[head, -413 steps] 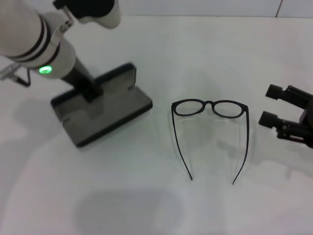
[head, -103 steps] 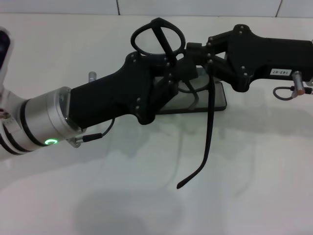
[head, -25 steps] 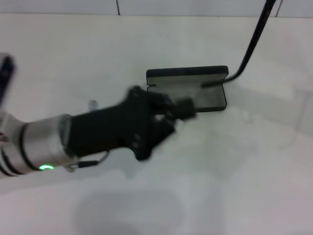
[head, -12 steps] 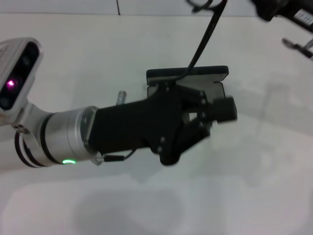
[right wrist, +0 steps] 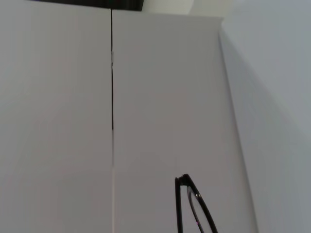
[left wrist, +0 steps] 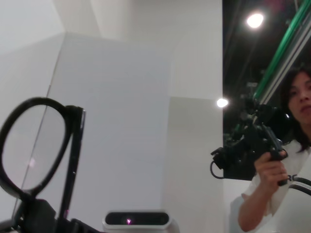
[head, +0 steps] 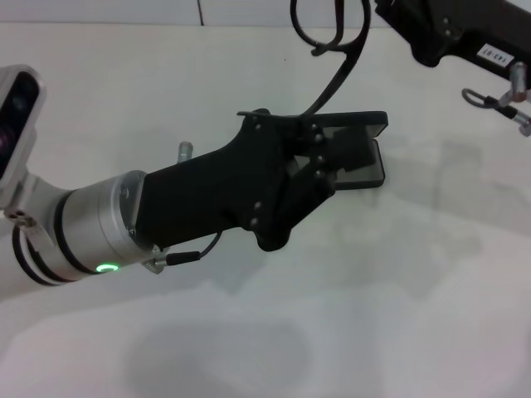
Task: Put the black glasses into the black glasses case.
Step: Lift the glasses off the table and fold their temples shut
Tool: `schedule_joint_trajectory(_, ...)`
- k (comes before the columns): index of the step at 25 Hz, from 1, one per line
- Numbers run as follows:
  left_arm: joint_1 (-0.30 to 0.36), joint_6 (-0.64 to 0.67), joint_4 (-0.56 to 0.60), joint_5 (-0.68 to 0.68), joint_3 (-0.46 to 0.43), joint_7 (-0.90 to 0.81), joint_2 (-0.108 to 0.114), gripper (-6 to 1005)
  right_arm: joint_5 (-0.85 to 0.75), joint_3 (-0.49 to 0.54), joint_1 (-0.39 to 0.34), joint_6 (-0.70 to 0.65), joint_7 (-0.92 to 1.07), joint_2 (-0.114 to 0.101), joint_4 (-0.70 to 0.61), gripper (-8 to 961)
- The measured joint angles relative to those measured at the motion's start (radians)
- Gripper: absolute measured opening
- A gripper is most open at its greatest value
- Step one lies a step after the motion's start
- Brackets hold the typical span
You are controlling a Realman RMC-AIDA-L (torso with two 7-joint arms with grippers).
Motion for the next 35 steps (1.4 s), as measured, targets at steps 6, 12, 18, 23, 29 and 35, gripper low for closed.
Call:
schedule_joint_trajectory(6, 0.022, -0.012, -0.005, -0.045, 0.0, -0.004, 0.0, 31, -0.003, -0.068, 0.0, 0.034, -0.001, 0.0, 0.002, 27)
schedule_joint_trajectory(12, 0.032, -0.044, -0.05, -0.111, 0.002, -0.03, 0.0, 31, -0.003, -0.145, 0.0, 0.083, -0.003, 0.0, -0.001, 26)
schedule_joint_trajectory(18, 0.031, -0.072, -0.064, -0.123, -0.001, -0.051, 0.001, 31, -0.003, -0.208, 0.001, 0.106, -0.003, -0.002, -0.007, 26)
schedule_joint_trajectory(23, 0.035, -0.08, -0.066, -0.131, 0.0, -0.052, 0.0, 31, -0.003, -0.223, 0.001, 0.107, -0.004, -0.002, -0.007, 26)
schedule_joint_trajectory(29, 0.037, -0.087, -0.066, -0.132, 0.002, -0.053, 0.0, 31, -0.003, -0.239, 0.001, 0.107, -0.004, -0.002, -0.011, 26)
schedule_joint_trajectory(35, 0.035, -0.09, -0.066, -0.131, 0.006, -0.055, 0.002, 32, -0.004, -0.24, 0.001, 0.11, -0.004, -0.004, -0.012, 26)
